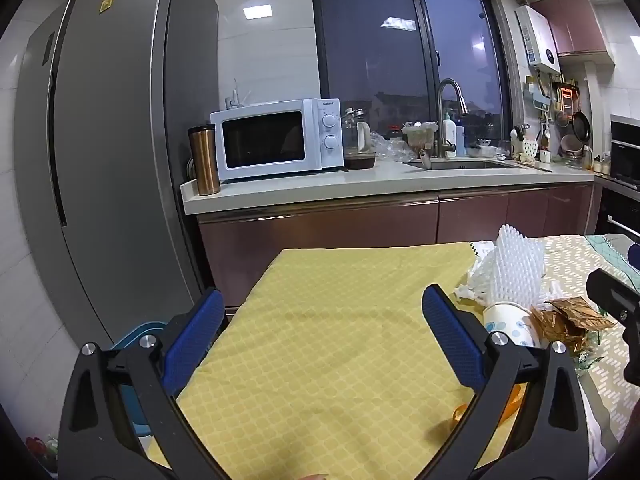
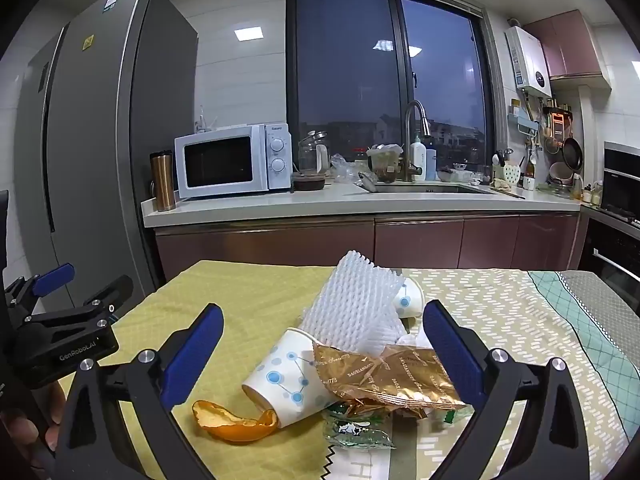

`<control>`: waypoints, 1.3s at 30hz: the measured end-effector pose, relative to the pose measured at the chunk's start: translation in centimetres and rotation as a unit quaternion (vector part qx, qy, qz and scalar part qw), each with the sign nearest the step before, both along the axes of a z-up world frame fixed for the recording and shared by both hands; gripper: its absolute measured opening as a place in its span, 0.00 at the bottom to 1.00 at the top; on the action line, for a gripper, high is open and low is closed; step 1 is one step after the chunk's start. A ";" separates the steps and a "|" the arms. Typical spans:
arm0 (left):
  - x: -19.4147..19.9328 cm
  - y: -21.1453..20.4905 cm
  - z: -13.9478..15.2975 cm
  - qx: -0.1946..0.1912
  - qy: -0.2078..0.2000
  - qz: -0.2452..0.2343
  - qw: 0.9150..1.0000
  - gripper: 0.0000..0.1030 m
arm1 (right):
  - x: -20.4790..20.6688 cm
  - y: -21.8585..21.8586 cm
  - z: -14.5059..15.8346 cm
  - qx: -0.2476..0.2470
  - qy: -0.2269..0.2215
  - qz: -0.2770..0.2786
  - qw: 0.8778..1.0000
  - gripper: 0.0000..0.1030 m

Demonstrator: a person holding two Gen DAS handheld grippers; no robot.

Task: Collect trash

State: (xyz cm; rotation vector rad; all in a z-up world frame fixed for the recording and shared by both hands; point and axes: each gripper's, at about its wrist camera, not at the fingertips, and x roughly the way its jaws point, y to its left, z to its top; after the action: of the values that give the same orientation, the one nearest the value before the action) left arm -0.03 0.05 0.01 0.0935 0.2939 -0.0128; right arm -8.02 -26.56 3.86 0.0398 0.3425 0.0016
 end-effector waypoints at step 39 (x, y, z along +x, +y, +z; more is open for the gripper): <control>1.6 -0.6 -0.4 -0.018 0.032 -0.034 0.999 0.95 | 1.5 -1.1 -0.7 0.009 0.020 0.007 1.000 0.94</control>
State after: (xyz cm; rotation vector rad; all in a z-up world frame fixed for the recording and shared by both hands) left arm 1.53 -0.60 -0.42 0.0682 0.3543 -0.0895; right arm -6.47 -27.65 3.20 0.0563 0.3828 0.0173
